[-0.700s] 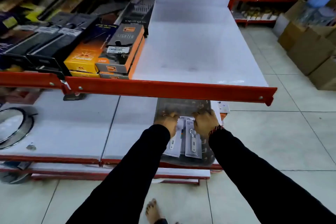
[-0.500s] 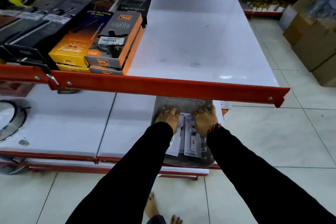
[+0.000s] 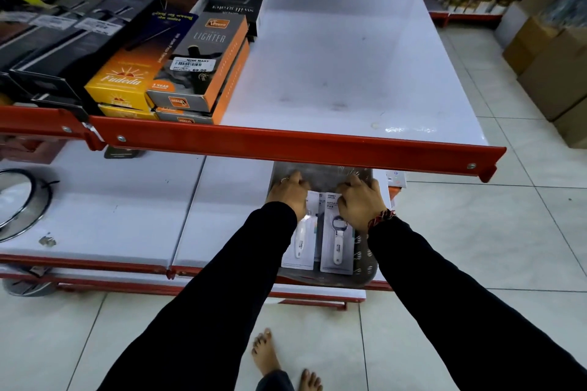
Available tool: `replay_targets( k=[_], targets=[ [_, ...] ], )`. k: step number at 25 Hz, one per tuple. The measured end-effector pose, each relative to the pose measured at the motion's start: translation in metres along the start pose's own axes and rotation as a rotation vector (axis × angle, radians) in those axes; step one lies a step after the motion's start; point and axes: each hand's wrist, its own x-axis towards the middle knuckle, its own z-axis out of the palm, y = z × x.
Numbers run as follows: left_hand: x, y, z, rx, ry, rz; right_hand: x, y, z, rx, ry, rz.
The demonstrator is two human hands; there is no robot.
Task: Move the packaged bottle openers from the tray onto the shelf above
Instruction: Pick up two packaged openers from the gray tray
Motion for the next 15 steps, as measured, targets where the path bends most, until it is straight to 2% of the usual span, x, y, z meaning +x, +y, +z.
replay_targets(
  k=[3,6,15],
  targets=[
    [-0.013,0.002,-0.02,-0.135,-0.031,0.034,-0.014,0.0,-0.02,0.193,-0.029,0.008],
    [-0.034,0.003,-0.031,-0.243,-0.036,0.02,-0.035,-0.003,-0.034,0.241,-0.009,-0.007],
    [-0.138,0.001,-0.082,-0.377,0.319,0.045,-0.116,-0.036,-0.094,0.222,0.304,-0.09]
  ],
)
